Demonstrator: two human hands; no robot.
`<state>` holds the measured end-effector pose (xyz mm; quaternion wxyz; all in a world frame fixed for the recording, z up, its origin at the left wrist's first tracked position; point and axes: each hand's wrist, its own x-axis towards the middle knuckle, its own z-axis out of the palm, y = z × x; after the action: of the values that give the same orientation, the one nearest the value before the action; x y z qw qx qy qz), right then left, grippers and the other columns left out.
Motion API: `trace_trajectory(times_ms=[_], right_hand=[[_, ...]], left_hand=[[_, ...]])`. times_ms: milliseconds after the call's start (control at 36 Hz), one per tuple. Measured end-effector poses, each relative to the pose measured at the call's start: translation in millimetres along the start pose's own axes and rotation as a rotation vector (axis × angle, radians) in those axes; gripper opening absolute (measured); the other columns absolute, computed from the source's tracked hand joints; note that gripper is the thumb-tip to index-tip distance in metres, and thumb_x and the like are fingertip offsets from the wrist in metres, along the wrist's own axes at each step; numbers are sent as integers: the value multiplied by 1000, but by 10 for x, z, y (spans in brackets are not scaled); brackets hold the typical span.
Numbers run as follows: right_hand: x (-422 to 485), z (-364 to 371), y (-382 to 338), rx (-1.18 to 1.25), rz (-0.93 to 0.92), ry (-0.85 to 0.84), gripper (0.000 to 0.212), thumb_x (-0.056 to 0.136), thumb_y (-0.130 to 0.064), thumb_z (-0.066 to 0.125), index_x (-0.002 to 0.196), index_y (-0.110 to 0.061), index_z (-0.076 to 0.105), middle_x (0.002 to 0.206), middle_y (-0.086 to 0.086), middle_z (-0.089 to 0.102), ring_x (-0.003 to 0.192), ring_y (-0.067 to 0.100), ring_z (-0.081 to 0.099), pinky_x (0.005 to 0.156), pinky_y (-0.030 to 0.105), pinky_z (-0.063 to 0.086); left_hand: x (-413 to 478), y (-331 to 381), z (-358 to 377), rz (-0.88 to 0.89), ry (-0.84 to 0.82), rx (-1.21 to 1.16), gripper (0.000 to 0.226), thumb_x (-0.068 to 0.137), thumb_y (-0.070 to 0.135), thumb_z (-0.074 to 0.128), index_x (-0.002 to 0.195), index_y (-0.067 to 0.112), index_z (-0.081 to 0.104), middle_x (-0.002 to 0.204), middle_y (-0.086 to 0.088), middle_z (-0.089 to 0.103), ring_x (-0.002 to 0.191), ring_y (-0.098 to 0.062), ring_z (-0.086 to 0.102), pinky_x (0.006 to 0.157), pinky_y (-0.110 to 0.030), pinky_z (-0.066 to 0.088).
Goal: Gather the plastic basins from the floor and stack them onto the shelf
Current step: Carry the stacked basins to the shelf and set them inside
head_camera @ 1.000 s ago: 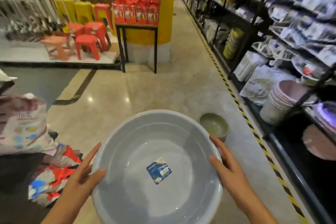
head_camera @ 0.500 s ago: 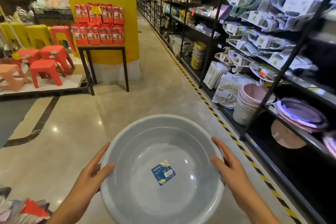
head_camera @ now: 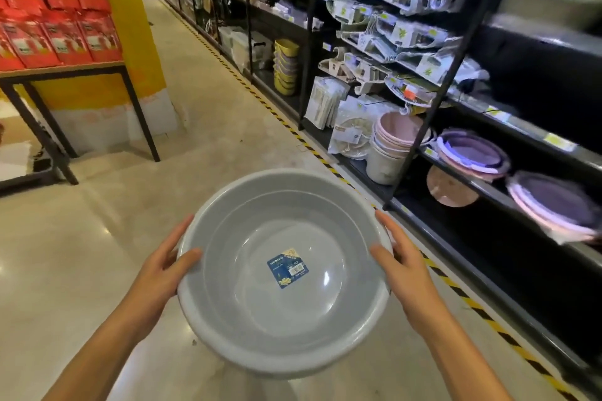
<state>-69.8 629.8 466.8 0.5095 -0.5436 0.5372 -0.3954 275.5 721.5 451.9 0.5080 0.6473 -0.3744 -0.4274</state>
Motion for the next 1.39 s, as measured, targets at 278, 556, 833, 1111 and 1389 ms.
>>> trace_trajectory(times_ms=[278,556,833,1111,1389], right_hand=[[1053,3,153,0,25,87,53,98,-21,59,134,-60,51,126,-28,62,105,5,67,82,29,59],[2462,-148,228,18,24,65,54,100,-24,58,138,-60,46,130,-20,62,104,10,69,85,38,61],[3552,-202,267,-6,57,104,55,99,-24,59,142,-53,45,137,-17,59,113,9,65,88,36,60],[4563,89,323,-5,97,206,54,100,-19,59,133,-60,47,118,-44,58,104,-10,63,79,20,55],[5770,451,1304,-61,232,346,56,100,-18,58,145,-50,44,135,-42,50,115,-16,54,93,22,48]], left_hand=[[1170,69,269,4,-78,64,60,96,22,60,137,61,41,125,17,64,98,-19,73,76,-43,62],[2419,253,767,11,-36,115,61,96,22,60,140,59,40,125,10,65,98,-23,73,76,-49,62],[3601,347,1127,-18,-91,125,65,95,17,60,144,53,37,130,9,61,100,-21,72,76,-48,62],[5128,261,1261,5,-207,126,65,97,12,58,146,49,37,125,31,61,106,-6,68,74,-30,61],[6877,-474,1647,-20,-334,218,63,99,13,57,152,38,33,147,30,43,126,12,49,99,-22,50]])
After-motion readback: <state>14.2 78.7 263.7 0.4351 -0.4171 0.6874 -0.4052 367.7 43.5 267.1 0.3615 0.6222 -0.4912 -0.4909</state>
